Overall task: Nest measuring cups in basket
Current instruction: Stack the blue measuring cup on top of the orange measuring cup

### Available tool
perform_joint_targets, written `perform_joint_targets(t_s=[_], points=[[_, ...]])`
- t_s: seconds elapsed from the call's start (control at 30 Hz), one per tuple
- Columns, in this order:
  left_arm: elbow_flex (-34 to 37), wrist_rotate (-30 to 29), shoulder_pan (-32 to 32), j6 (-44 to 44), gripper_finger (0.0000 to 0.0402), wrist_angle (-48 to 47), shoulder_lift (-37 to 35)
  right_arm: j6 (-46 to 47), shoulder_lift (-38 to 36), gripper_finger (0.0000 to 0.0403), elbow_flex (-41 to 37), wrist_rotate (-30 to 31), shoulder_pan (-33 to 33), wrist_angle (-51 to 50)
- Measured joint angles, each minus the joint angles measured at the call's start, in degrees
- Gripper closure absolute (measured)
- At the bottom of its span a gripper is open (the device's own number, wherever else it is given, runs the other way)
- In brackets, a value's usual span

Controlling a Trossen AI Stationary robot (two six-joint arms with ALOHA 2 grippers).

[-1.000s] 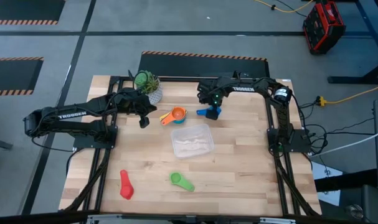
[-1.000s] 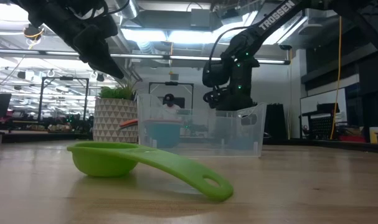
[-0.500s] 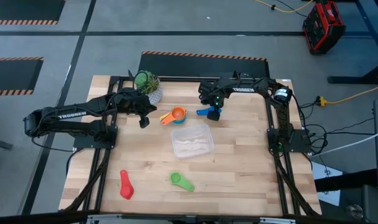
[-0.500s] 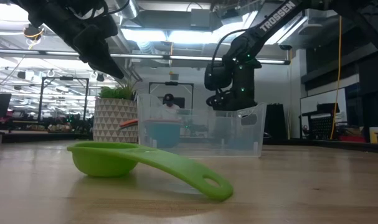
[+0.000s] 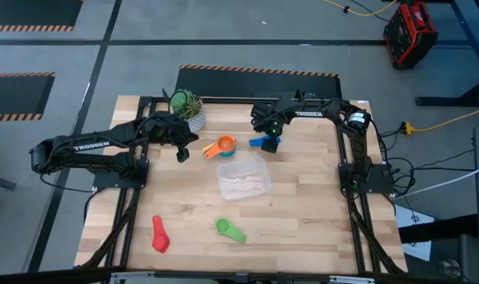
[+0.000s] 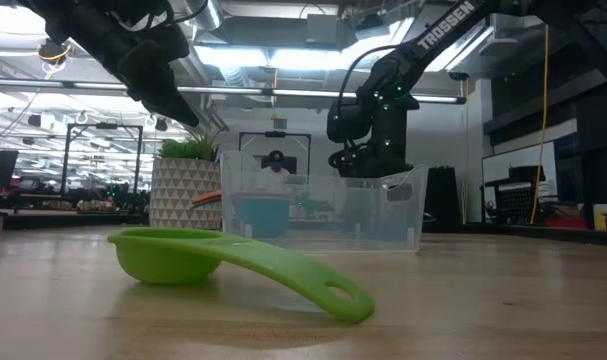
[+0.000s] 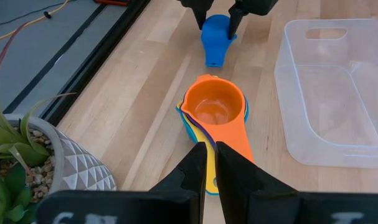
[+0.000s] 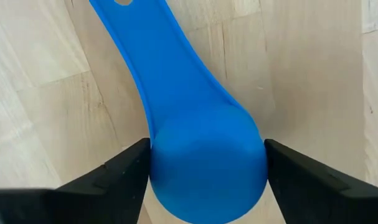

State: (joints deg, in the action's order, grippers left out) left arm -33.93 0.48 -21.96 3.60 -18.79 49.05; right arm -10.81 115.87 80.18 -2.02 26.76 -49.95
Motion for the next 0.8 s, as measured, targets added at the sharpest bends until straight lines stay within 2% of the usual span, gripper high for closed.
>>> perform_joint_targets(t_s=[0.23, 0.4, 0.8], points=[[0.0, 0.02, 0.0, 0.0, 0.0374, 0.0, 0.0, 0.07, 0.02, 0.011, 0.95, -0.01, 0.04, -1.19], [0.0, 0.01, 0.02, 0.0, 0.0374, 0.0, 0.0, -0.99, 0.02, 0.0116, 5.34, -0.04, 0.04, -4.17], [0.0, -0.01, 0.01, 0.0, 0.0374, 0.0, -0.01, -1.88, 0.04, 0.0112, 27.33, -1.5, 0.73, -18.44]])
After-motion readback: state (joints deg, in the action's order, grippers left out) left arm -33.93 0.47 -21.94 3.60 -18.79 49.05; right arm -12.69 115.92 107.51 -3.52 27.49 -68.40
